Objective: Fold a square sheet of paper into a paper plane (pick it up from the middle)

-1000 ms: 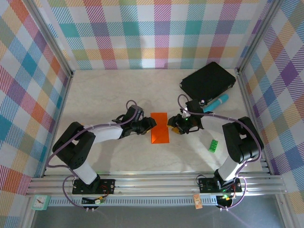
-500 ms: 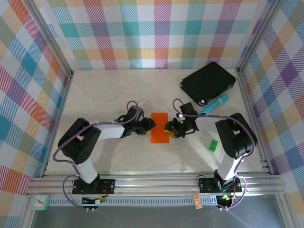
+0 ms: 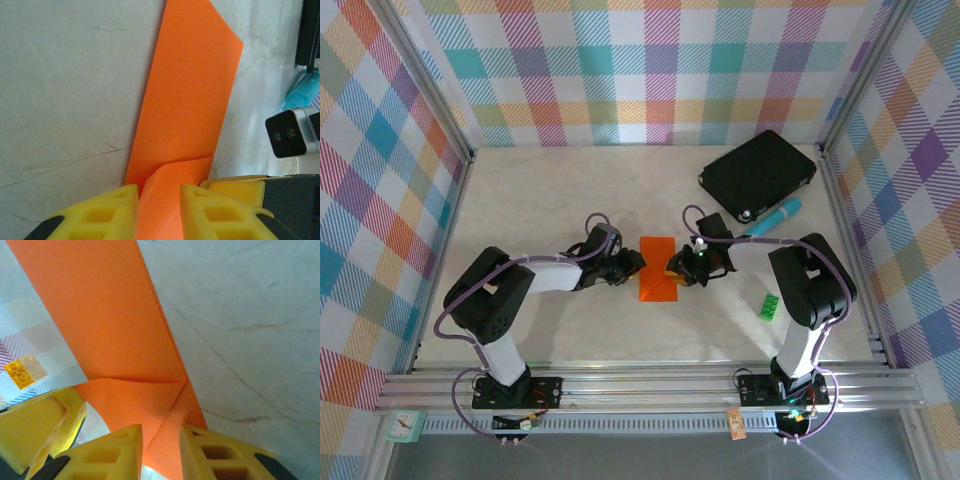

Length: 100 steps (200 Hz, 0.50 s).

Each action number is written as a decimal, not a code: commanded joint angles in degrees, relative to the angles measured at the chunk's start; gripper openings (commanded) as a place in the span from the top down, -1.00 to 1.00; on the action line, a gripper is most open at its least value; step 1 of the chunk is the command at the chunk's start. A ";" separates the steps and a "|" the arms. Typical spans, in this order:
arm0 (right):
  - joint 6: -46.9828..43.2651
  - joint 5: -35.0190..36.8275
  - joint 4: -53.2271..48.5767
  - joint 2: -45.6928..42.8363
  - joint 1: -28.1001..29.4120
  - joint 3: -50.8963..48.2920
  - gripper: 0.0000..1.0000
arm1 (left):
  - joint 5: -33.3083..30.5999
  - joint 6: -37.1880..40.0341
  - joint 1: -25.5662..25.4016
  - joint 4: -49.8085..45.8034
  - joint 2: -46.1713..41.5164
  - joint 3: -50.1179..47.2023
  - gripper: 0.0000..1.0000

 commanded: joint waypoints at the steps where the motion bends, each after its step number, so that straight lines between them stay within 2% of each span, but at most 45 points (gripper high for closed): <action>1: 0.06 0.95 -1.73 1.52 0.33 1.40 0.47 | -1.08 -0.05 0.69 -0.91 -3.30 -1.09 0.46; 62: -1.07 2.18 -3.46 2.17 0.28 1.90 0.50 | -0.54 1.14 0.69 1.22 -9.16 -3.75 0.72; 100: -1.17 2.25 -3.41 2.67 0.29 1.81 0.51 | 3.89 -0.23 -0.17 7.51 -6.37 -4.76 0.81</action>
